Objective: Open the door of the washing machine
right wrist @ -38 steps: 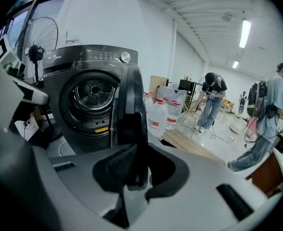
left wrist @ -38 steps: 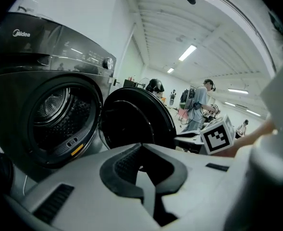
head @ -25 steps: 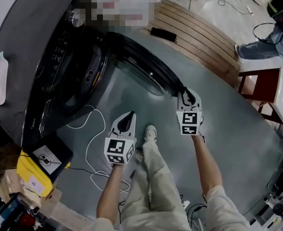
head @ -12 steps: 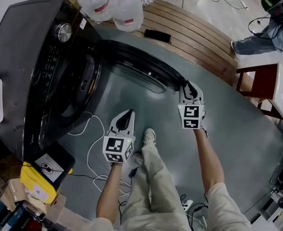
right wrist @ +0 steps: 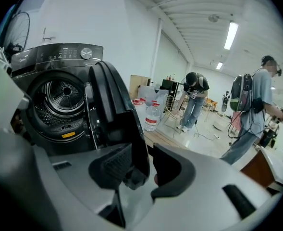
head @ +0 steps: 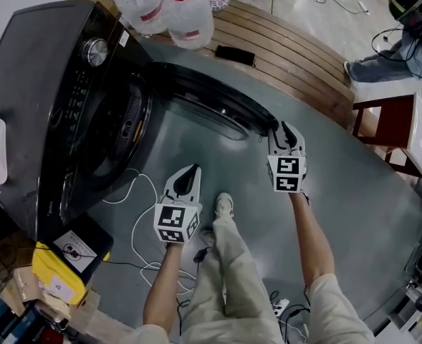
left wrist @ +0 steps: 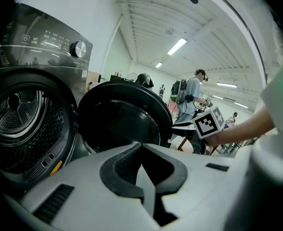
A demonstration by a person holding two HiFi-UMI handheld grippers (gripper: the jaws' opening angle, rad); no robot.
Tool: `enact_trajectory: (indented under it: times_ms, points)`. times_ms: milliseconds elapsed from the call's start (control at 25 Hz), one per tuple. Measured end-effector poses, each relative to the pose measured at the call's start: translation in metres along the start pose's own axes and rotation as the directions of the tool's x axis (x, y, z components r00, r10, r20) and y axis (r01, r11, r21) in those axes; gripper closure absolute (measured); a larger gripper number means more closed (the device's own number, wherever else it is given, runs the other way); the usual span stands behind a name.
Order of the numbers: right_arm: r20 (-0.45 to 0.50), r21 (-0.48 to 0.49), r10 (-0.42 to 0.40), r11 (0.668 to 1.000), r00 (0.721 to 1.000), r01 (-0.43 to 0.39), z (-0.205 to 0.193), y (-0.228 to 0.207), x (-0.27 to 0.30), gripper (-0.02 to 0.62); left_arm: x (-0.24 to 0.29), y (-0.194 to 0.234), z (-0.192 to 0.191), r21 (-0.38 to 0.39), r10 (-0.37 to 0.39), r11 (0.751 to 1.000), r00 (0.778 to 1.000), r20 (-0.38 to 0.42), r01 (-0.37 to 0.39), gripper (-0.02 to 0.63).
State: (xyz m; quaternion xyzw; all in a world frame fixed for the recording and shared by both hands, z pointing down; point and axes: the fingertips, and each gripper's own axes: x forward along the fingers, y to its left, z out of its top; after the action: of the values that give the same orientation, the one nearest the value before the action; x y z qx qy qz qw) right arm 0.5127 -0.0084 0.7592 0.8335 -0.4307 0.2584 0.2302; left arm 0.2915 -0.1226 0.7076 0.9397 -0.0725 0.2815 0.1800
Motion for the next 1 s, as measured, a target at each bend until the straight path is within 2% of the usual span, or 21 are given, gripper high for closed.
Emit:
enact_trajectory:
  times_ms: [320, 720, 1000]
  points:
    - [0.008, 0.065, -0.021, 0.998, 1.000, 0.020, -0.015, 0.007, -0.038, 0.493, -0.017, 0.011, -0.001, 0.002, 0.033, 0.999, 0.999, 0.014, -0.033, 0.598]
    - [0.020, 0.114, 0.048, 0.992, 0.999, -0.050, -0.026, 0.059, -0.100, 0.578, -0.049, 0.008, -0.004, -0.019, 0.077, 0.997, 0.997, 0.028, -0.077, 0.598]
    - [0.040, 0.112, 0.113, 0.987, 0.993, -0.117, 0.000, 0.088, -0.143, 0.595, -0.092, 0.003, 0.012, -0.031, 0.124, 0.992, 0.992, 0.036, -0.123, 0.598]
